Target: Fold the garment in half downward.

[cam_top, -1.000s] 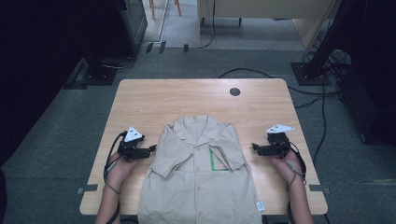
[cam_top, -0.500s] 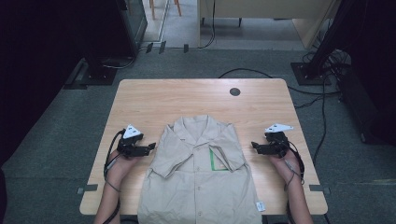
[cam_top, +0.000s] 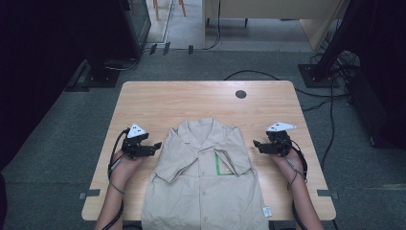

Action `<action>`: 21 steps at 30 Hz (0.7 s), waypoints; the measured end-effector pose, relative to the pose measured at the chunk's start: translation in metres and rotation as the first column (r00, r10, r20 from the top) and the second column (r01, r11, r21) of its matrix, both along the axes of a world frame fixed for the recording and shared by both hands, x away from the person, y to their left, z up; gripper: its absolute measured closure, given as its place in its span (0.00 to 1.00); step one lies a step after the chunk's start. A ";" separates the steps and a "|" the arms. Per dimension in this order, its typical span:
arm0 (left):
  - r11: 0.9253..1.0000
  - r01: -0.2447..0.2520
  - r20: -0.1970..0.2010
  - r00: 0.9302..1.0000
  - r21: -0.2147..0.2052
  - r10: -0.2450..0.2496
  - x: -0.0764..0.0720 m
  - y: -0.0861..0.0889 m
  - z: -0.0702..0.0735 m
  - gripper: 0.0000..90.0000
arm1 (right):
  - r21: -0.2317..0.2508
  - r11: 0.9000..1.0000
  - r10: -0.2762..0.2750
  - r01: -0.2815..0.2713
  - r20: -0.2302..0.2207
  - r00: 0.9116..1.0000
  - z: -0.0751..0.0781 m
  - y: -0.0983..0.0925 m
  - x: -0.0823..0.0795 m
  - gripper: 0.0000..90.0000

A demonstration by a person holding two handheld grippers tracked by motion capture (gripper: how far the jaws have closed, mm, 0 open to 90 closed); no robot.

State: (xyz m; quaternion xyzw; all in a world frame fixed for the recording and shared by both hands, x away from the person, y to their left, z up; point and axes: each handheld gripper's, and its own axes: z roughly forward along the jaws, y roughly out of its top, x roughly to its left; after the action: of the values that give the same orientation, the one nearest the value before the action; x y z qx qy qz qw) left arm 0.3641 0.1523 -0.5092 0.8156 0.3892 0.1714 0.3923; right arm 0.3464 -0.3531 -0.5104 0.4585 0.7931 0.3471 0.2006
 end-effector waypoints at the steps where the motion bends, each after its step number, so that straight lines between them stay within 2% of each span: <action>1: 1.000 0.006 0.005 1.000 -0.001 -0.006 0.000 -0.001 0.001 0.30 | -0.001 1.000 -0.002 0.002 0.004 1.000 0.000 0.001 0.001 0.35; 4: 1.000 -0.002 -0.018 1.000 -0.028 0.001 0.001 -0.003 0.004 0.30 | 0.012 1.000 -0.001 0.001 0.005 1.000 0.001 0.002 0.003 0.36; 6: 0.999 0.002 -0.016 1.000 -0.036 -0.003 0.002 -0.005 0.005 0.30 | 0.022 1.000 -0.008 0.008 0.002 1.000 0.001 0.003 0.004 0.36; 12: 0.999 0.031 0.011 0.999 -0.010 -0.031 0.003 -0.014 0.005 0.30 | 0.076 0.997 -0.011 0.013 -0.019 1.000 0.002 0.001 0.009 0.36; 15: 0.999 0.041 0.017 0.999 -0.003 -0.041 0.004 -0.019 0.004 0.30 | 0.079 0.997 -0.011 0.012 -0.014 1.000 0.004 0.002 0.010 0.37; 21: 0.998 0.056 0.012 0.998 -0.039 -0.056 0.005 -0.024 0.007 0.30 | 0.065 0.998 0.005 -0.005 0.000 1.000 0.007 0.008 0.010 0.37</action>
State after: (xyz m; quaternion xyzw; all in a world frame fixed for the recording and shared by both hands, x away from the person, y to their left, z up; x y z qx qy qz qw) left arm 0.3692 0.1285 -0.5024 0.8173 0.3672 0.1572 0.4152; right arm 0.3566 -0.3451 -0.5033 0.4627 0.7828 0.3730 0.1847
